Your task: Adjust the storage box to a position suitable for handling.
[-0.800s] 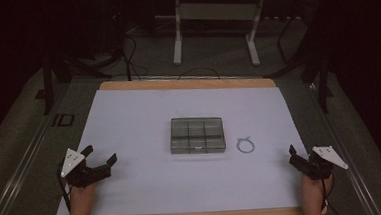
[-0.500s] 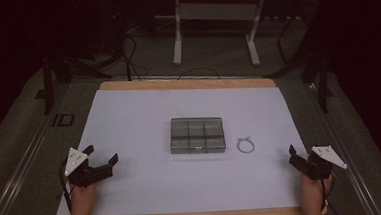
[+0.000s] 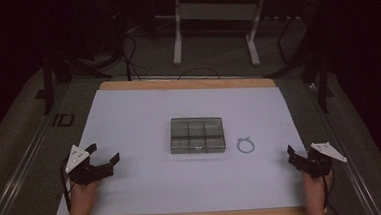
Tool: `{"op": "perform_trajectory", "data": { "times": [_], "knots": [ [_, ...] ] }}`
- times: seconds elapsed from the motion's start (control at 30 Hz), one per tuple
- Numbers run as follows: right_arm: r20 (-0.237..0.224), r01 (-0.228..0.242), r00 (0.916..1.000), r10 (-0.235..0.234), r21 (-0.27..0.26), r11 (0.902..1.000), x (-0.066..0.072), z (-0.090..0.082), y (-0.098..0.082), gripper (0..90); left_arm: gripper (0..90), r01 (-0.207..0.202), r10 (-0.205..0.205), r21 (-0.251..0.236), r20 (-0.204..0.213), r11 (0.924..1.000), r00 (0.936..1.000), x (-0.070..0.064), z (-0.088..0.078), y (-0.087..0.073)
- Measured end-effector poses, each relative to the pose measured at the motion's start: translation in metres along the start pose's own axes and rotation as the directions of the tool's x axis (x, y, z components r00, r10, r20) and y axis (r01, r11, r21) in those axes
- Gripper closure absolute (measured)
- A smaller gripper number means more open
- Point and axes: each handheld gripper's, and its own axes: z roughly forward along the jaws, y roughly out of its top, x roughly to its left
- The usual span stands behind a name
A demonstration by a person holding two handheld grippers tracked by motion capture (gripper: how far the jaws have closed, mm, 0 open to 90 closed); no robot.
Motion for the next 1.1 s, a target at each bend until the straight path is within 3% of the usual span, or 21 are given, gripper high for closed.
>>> {"op": "perform_trajectory", "data": {
  "times": [0.23, 0.43, 0.53, 0.83, 1.1],
  "knots": [
    [-0.003, 0.031, 0.9995, -0.031, 0.020, 0.9993, 0.003, 0.003, 0.004, 14.4, 3.7, 0.060, -0.061, 0.018, 0.073, 0.9981, 0.9955, 0.001, 0.007, 0.014],
    [-0.071, 0.025, 0.9972, -0.024, 0.010, 0.9996, 0.010, 0.007, 0.015, 13.7, 3.5, 0.061, -0.065, 0.037, 0.099, 0.9974, 0.9929, 0.002, 0.017, 0.022],
    [-0.102, 0.044, 0.9939, -0.043, 0.010, 0.9990, 0.018, 0.011, 0.020, 13.0, 3.4, 0.061, -0.067, 0.049, 0.113, 0.9969, 0.9913, 0.002, 0.022, 0.025],
    [-0.191, 0.056, 0.9799, -0.058, -0.015, 0.9983, 0.040, 0.022, 0.039, 13.2, 3.8, -0.013, 0.001, 0.103, 0.119, 0.9946, 0.9929, -0.008, 0.040, 0.037],
    [-0.271, 0.063, 0.9599, -0.070, -0.035, 0.9974, 0.059, 0.031, 0.053, 14.6, 6.3, -0.056, 0.038, 0.116, 0.151, 0.9916, 0.9878, -0.017, 0.053, 0.046]
  ]
}}
